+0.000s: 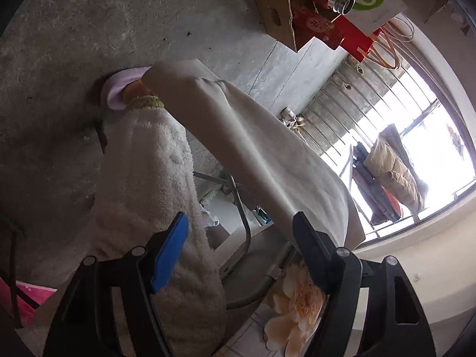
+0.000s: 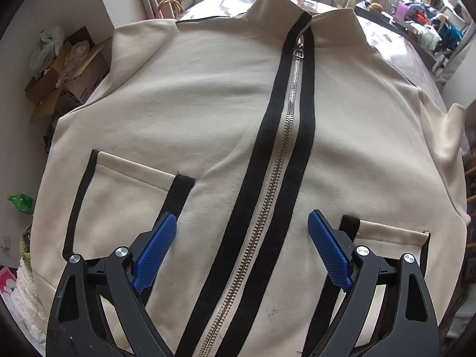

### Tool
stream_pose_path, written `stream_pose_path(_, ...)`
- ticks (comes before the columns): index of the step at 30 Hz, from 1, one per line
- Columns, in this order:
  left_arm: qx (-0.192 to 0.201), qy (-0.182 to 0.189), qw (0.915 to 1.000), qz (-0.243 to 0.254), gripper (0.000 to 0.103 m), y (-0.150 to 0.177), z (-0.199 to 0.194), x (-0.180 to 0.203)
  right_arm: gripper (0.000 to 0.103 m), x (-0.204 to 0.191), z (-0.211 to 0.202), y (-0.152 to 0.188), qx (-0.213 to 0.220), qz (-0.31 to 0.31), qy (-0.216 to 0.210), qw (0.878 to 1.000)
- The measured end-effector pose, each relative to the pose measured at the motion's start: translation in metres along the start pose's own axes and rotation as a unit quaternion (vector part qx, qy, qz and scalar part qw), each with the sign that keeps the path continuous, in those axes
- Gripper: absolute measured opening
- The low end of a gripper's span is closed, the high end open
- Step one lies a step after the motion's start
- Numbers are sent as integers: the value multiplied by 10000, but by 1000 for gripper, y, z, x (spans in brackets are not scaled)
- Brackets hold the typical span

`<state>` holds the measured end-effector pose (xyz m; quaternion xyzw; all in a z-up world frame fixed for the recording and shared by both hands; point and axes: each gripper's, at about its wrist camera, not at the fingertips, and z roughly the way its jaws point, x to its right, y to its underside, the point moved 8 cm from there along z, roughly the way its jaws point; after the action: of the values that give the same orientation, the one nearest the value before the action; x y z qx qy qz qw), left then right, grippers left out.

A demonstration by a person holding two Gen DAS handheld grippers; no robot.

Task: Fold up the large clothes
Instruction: 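Lift the sleeve with the left tool and carry it across the jacket body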

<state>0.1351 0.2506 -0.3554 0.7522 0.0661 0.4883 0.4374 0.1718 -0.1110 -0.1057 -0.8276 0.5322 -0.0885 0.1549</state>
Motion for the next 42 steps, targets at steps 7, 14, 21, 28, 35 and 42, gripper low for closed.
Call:
stream_pose_path(7, -223, -112, 9993, -283, 76, -40, 35, -12, 86, -5, 4, -3, 19, -98, 85, 9999)
stream_pose_path(14, -62, -1224, 9923, 167, 57, -75, 60, -19, 86, -4, 1, -6, 118, -188, 293, 9993)
stream_pose_path(21, 743, -1753, 9762, 1036, 4, -83, 26, 13, 86, -3, -20, -6, 590, -286, 327, 9973)
stream_pose_path(28, 2294, -2175, 9046, 2859, 3, -30, -49, 138, 86, 15, -63, -5, 1282, -69, 144, 9916)
stream_pose_path(35, 3231, -2440, 6707, 6215, 4, 197, -24, 306, 86, 48, -108, 8, 1995, 282, 80, 9795)
stream_pose_path(42, 2006, -2403, 4797, 8197, 5, 421, 102, 247, 86, 92, -145, 38, 2439, 781, 82, 9666)
